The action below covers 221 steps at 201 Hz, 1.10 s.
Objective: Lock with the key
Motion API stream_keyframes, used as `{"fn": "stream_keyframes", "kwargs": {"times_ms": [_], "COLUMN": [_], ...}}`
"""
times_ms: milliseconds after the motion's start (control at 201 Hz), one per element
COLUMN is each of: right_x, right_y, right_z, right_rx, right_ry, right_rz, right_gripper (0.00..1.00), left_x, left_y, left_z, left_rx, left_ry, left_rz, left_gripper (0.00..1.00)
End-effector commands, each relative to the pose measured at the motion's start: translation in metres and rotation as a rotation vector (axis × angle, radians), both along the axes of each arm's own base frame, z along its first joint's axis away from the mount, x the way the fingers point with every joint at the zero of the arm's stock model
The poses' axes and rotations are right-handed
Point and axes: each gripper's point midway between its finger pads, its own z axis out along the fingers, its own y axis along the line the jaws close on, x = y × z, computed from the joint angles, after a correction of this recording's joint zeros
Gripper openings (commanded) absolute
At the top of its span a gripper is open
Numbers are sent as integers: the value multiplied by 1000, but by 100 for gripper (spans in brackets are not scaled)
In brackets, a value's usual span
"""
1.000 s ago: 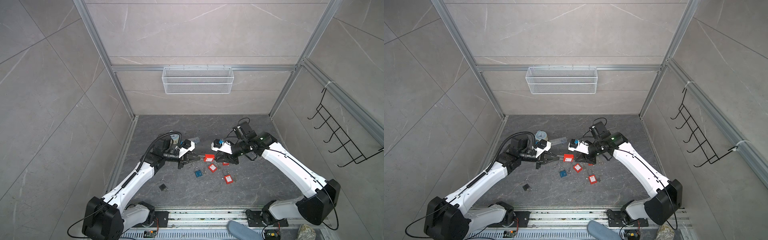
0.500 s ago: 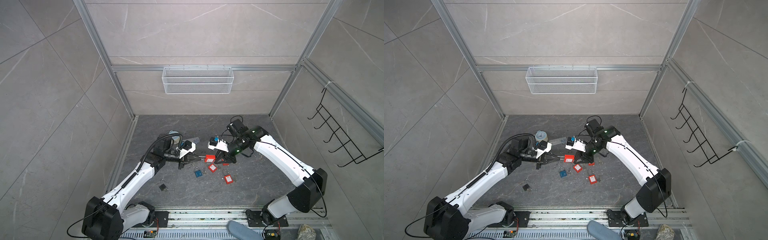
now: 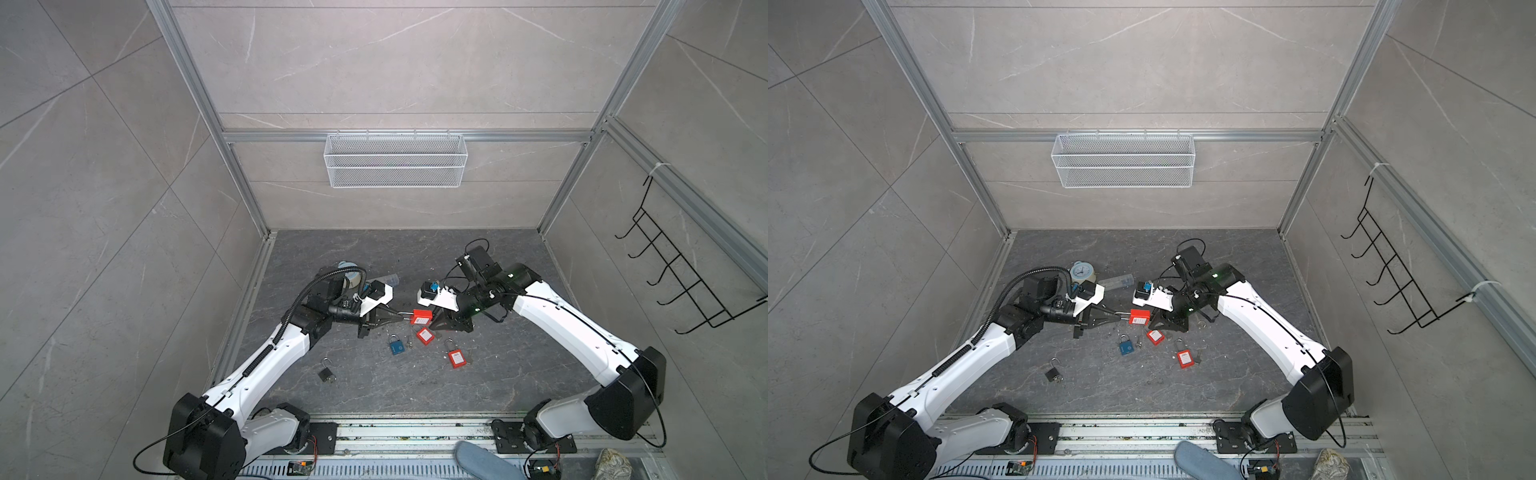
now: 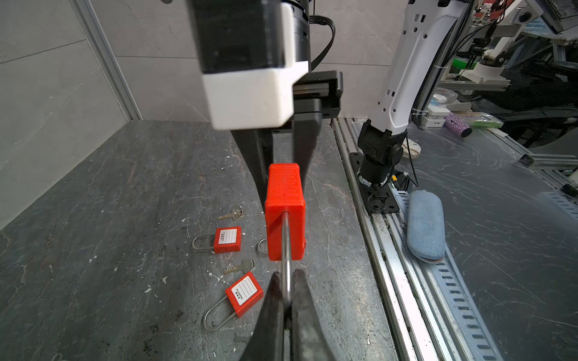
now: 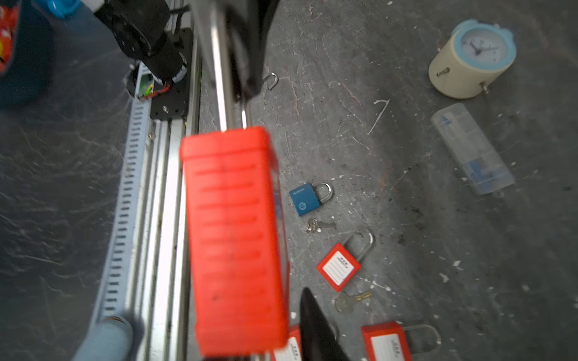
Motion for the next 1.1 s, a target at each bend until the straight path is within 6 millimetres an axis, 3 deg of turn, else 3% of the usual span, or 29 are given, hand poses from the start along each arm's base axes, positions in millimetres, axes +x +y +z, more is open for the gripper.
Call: {"fn": "stream_keyframes", "kwargs": {"times_ms": [0, 164, 398, 826, 1095], "right_x": [7, 3, -2, -9, -27], "right_y": [-4, -5, 1, -2, -15], "right_z": [9, 13, 16, 10, -13], "right_rx": [-4, -3, 25, 25, 5], "right_ry": [-131, -145, -121, -140, -14], "right_rz": [12, 43, 79, 121, 87], "right_gripper": [42, 39, 13, 0, 0], "left_x": [-7, -8, -9, -10, -11], "left_y": [-3, -2, -1, 1, 14], "left_z": [20, 17, 11, 9, 7], "left_rx": [-50, -42, -19, 6, 33], "left_ry": [-32, -24, -4, 20, 9], "left_rz": [-53, -51, -50, -52, -7], "left_gripper": [0, 0, 0, 0, 0]}}
